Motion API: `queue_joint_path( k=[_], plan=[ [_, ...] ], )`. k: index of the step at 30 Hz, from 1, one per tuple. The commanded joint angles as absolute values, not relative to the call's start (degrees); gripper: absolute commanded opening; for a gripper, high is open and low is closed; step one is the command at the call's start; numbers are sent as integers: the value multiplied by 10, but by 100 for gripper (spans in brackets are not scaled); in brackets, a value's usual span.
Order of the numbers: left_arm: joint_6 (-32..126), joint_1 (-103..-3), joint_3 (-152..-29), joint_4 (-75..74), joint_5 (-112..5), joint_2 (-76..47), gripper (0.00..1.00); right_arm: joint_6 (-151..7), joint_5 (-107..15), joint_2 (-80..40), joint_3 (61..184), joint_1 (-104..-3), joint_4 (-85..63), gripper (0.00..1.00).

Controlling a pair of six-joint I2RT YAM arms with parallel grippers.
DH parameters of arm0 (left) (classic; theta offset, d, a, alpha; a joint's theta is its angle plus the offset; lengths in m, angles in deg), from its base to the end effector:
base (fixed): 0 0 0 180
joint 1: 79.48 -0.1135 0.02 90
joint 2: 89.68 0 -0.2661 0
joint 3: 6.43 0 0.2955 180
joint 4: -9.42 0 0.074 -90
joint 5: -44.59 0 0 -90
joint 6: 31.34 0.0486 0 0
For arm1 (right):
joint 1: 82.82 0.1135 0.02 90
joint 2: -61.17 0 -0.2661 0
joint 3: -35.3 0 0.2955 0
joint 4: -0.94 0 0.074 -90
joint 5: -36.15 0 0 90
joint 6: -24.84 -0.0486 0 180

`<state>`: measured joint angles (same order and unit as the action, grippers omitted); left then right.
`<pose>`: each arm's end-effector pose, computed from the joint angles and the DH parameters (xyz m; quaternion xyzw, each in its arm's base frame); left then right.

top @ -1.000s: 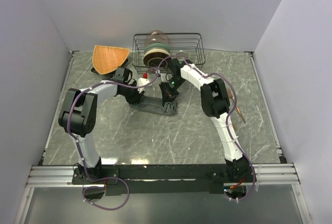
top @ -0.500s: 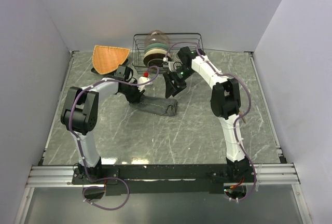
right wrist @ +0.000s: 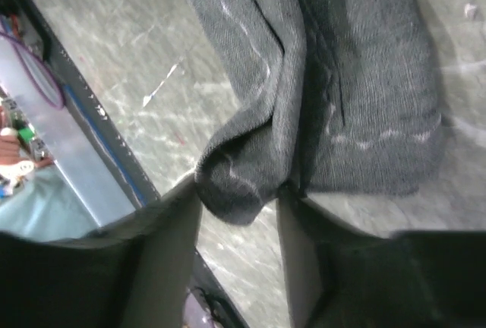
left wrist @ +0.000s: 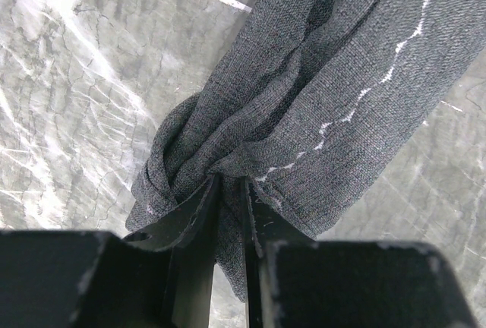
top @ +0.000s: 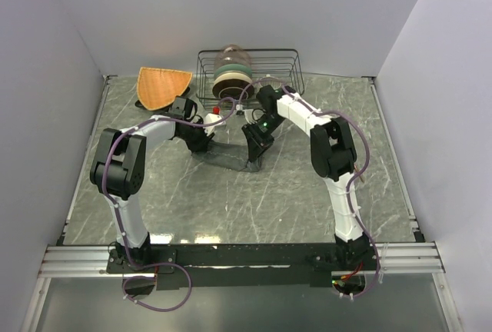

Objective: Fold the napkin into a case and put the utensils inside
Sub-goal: Smooth out the smaller rectangle-folded napkin at the center of the board.

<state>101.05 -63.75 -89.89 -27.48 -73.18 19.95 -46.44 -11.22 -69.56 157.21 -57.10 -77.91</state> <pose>0.4054 -0.1377 0.1295 0.5074 0.7981 -0.1750 0.2738 0.4273 0.2423 0.1602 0.3591 -0.8594 -0.3639 0.0033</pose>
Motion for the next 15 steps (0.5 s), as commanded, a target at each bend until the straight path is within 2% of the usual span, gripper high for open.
queue_joint_path(
  k=[1, 3, 6, 13, 15],
  plan=[
    [1020, -640, -890, -291, -720, 219, 22, -484, -147, -669, 1578, -569, -727, 18],
    [1021, -641, -887, -289, -720, 218, 22, -496, -152, -665, 1585, -575, -723, 5],
    [1022, -642, -890, -289, -720, 219, 21, -510, -158, -655, 1591, -584, -707, 0],
    [1016, -647, -896, -281, -722, 220, 25, -518, -192, -703, 1620, -588, -702, 0],
    [1003, -652, -896, -275, -730, 211, 31, -521, -213, -713, 1619, -587, -696, 0]
  ],
)
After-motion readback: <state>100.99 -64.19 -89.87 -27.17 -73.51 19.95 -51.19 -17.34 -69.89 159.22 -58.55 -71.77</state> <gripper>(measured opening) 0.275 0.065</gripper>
